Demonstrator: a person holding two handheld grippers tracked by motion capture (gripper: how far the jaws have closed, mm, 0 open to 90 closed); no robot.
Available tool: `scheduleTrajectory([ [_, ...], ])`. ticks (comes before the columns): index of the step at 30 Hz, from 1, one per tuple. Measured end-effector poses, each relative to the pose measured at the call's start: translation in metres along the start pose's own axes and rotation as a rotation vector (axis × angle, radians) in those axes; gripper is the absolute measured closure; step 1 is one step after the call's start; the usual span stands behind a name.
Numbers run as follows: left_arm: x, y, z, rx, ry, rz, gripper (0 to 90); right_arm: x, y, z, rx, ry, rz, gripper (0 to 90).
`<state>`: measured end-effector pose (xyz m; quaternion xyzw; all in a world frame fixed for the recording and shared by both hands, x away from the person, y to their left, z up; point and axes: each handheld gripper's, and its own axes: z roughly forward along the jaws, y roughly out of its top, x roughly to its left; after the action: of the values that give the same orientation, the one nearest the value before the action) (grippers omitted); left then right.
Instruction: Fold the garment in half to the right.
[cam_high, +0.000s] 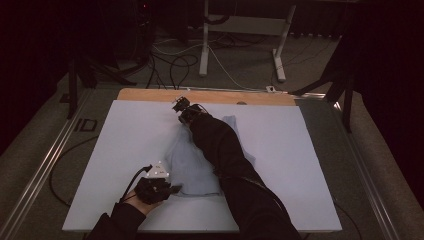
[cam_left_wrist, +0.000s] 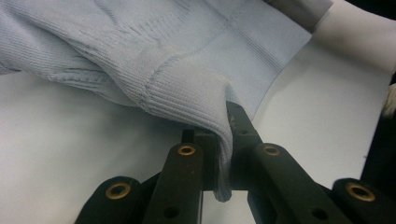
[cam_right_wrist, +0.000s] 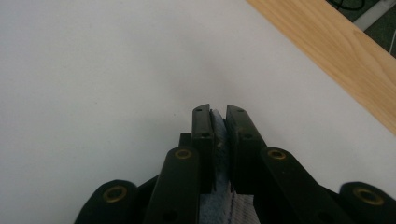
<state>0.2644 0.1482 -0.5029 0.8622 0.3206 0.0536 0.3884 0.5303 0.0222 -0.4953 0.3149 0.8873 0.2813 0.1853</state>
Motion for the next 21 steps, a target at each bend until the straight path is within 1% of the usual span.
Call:
scheduleTrajectory([
  [1, 0.000, 0.000, 0.000, 0.000, 0.000, 0.000, 86.7, -0.001, 0.000, -0.002, -0.003, 0.003, -0.014, 83.2],
  [2, -0.001, 0.000, 0.000, 0.001, -0.001, 0.002, 86.7, -0.001, 0.000, -0.002, -0.003, 0.003, -0.014, 83.2],
  [3, -0.002, 0.002, -0.001, -0.003, -0.004, 0.009, 86.8, -0.001, 0.002, -0.007, -0.011, -0.002, -0.014, 83.2],
  [5, -0.003, 0.003, -0.002, -0.005, -0.007, 0.009, 86.8, -0.003, 0.004, -0.012, -0.026, 0.008, -0.007, 83.3],
  [7, -0.007, 0.007, -0.004, -0.012, -0.007, 0.023, 86.8, -0.004, 0.005, -0.017, -0.030, -0.002, -0.021, 83.2],
  [8, -0.007, 0.007, -0.004, -0.012, -0.007, 0.023, 86.8, -0.004, 0.005, -0.017, -0.030, -0.002, -0.021, 83.2],
  [9, -0.007, 0.008, -0.005, -0.010, -0.005, 0.032, 86.8, -0.007, 0.006, -0.022, -0.038, -0.003, -0.019, 83.3],
  [11, -0.008, 0.011, -0.006, -0.018, -0.011, 0.034, 86.8, -0.008, 0.006, -0.026, -0.048, 0.002, -0.012, 83.3],
  [12, -0.010, 0.013, -0.006, -0.017, -0.012, 0.045, 86.8, -0.009, 0.006, -0.028, -0.052, 0.005, -0.011, 83.3],
  [13, -0.010, 0.013, -0.006, -0.017, -0.012, 0.045, 86.8, -0.010, 0.006, -0.030, -0.055, 0.007, -0.018, 83.2],
  [20, -0.015, 0.021, -0.006, -0.021, -0.023, 0.060, 86.8, -0.017, 0.005, -0.045, -0.080, 0.012, -0.009, 83.2],
  [21, -0.015, 0.022, -0.007, -0.022, -0.024, 0.063, 86.8, -0.017, 0.005, -0.045, -0.080, 0.012, -0.009, 83.2],
])
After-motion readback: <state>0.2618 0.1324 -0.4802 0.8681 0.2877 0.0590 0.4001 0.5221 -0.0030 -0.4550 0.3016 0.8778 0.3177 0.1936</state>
